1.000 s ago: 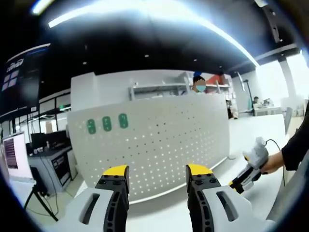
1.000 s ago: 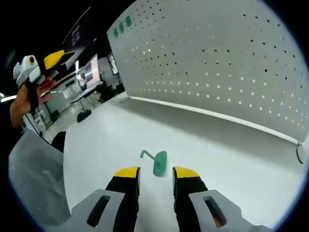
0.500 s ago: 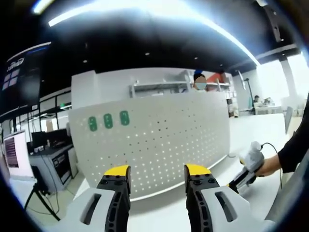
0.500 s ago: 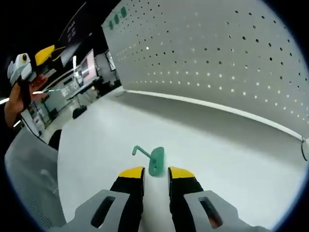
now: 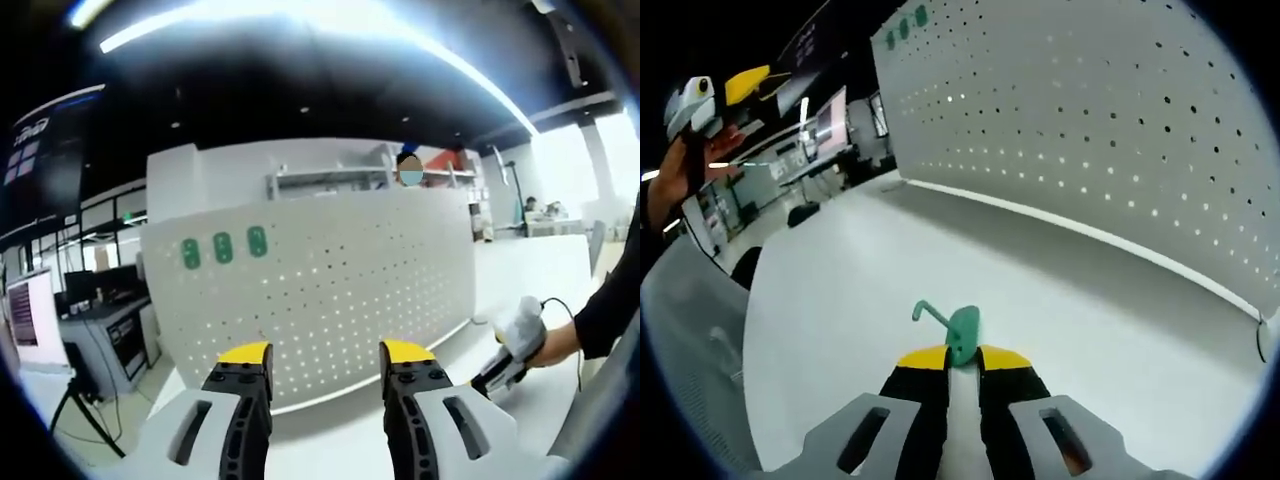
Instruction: Insert the hook assembly into the mounting plate slot until the hook locks in place.
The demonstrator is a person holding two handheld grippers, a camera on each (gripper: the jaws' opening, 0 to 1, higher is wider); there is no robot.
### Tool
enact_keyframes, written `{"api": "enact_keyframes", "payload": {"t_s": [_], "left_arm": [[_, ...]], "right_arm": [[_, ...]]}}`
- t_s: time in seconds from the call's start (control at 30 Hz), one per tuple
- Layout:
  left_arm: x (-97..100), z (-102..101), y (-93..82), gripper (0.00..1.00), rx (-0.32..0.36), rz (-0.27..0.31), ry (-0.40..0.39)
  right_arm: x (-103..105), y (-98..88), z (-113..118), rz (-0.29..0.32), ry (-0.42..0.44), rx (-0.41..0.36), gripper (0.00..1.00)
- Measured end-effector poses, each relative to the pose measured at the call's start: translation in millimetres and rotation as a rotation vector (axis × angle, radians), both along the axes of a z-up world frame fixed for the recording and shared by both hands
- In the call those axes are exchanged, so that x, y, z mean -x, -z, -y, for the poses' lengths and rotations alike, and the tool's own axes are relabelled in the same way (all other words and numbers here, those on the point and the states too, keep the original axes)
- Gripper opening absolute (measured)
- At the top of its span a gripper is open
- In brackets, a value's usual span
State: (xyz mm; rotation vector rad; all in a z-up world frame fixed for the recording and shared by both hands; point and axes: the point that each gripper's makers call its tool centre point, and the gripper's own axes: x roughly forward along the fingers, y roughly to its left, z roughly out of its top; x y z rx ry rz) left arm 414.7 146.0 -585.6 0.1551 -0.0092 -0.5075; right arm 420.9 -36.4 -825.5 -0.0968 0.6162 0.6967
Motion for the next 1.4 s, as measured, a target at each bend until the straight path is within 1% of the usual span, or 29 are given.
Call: {"api": "enact_keyframes", "payload": {"t_s": [0.13, 0.5, 0.73, 0.83, 0.93, 1.17, 1.27, 1.4], "left_arm": [[0.5, 0.7, -0.2, 0.43, 0.000, 0.000, 0.002], [2.6, 0.0, 0.2, 0.42, 0.002, -0.005, 0.003], [3.4, 1.8, 0.4, 0.42, 0.006, -0.006, 0.007], [3.5, 2.4, 0.1, 0.41, 0.007, -0.005, 0.010], [3.1, 1.8, 0.4, 0.41, 0.010, -0.006, 0.009], [3.6, 2.7, 1.6, 0.40, 0.014, -0.011, 0.011], [3.7, 2.5, 2.0, 0.40, 0.014, -0.012, 0.011], [3.4, 1.4, 2.2, 0.40, 0.017, -0.013, 0.009]], "right_arm": [[-1.0, -5.2, -1.4, 0.029, -0.014, 0.012, 0.05], [2.6, -8.2, -5.4, 0.047, -0.037, 0.012, 0.02], [4.1, -10.1, -7.0, 0.061, -0.053, 0.022, 0.02], [5.9, -9.1, -8.6, 0.063, -0.064, 0.028, 0.04], [7.3, -6.4, -9.0, 0.071, -0.081, 0.060, 0.03], [6.5, -4.7, -8.4, 0.073, -0.091, 0.071, 0.04], [7.8, -1.2, -6.9, 0.066, -0.092, 0.078, 0.04], [8.0, -0.3, -7.5, 0.072, -0.099, 0.086, 0.03]]}}
